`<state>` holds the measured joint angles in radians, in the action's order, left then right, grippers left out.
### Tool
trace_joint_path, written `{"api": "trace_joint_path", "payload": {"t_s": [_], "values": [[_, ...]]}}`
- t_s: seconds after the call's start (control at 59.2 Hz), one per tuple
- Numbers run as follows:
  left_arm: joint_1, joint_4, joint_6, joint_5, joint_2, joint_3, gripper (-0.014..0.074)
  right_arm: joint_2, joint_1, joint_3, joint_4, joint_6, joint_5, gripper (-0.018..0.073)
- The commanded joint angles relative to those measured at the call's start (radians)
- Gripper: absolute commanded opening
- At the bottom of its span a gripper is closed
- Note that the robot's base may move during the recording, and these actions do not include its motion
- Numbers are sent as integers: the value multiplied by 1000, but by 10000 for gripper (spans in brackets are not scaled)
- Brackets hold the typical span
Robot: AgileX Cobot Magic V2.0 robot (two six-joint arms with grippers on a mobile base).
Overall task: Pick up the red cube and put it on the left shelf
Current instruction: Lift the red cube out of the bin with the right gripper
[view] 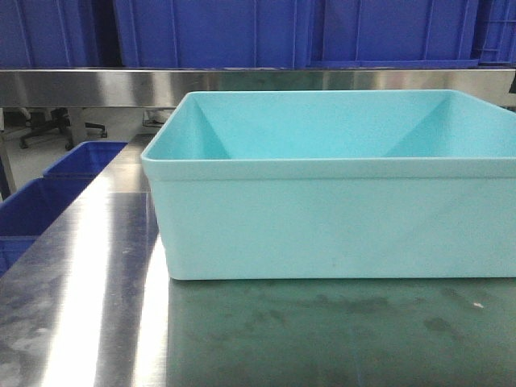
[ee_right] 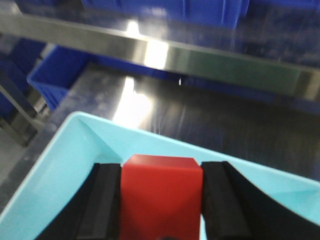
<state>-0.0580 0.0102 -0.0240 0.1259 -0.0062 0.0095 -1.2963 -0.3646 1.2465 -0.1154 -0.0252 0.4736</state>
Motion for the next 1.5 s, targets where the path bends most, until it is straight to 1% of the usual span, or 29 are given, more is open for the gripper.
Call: {"api": "trace_joint_path", "payload": {"t_s": [0.0,0.422,0.574,0.692,1.485], "values": [[-5,-4,-1,-87,-20,23,102,116,-4,-16,8,6,-46,65],[-5,-4,-1,-87,-20,23,102,474,-4,-397,13,6,-43,65],[-5,-4,-1,-87,-20,23,102,557,-4,-493,13,6,-43,65],[-5,-4,-1,-87,-20,23,102,584,-4,-514,13,6,-43,65],[-5,-4,-1,-87,-20,23,102,585,-4,-514,13,6,-44,65]]}}
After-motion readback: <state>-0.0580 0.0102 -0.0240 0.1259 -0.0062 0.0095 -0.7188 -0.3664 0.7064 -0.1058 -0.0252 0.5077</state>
